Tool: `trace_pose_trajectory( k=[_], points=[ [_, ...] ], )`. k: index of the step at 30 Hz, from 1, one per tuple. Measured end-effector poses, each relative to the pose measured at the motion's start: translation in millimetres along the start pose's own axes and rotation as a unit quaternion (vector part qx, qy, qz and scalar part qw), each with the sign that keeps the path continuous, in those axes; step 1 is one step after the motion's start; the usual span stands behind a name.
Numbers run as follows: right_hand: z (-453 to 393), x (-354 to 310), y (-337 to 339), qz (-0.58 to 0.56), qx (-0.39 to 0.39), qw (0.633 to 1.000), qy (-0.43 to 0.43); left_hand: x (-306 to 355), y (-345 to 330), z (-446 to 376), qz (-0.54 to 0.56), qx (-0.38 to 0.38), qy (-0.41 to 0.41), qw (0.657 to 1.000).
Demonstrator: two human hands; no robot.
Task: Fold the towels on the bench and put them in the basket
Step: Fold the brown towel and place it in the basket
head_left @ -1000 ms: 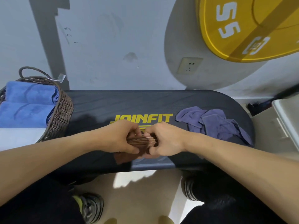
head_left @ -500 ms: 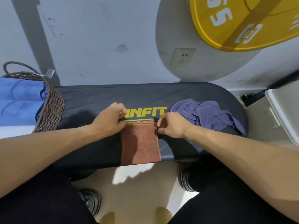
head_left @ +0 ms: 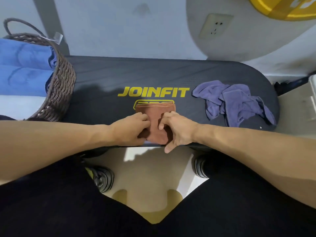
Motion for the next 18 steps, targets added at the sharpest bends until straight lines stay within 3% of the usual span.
trace_pose_trajectory(
  k=[5,7,10,13,18],
  points=[
    [-2,3,3,0.038,0.044,0.998,0.023,-24,24,-4,0.166,0.026,0.099,0.981],
    [-7,10,12,-0.023,0.081,0.996,-0.008,-36,24,-2,0.233,0.039,0.148,0.96],
    [-15,28,15,-0.192,0.051,0.977,-0.08,-46,22,2,0.308,0.063,0.189,0.93],
    [-20,39,15,-0.327,0.046,0.937,-0.112,-48,24,6,0.274,0.082,0.191,0.939],
    [-27,54,14,-0.413,0.091,0.887,-0.186,-62,12,7,0.328,0.05,0.273,0.903]
  ],
)
Point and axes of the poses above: each hand's wrist, its own z-axis away from the middle knuckle, its own y-axis out of the back of the hand, x = y × z, the point moved 6 cm from there along -z, towards the middle knuckle, and after that the axes turned 7 degrees about z, right-handed, at the moved point
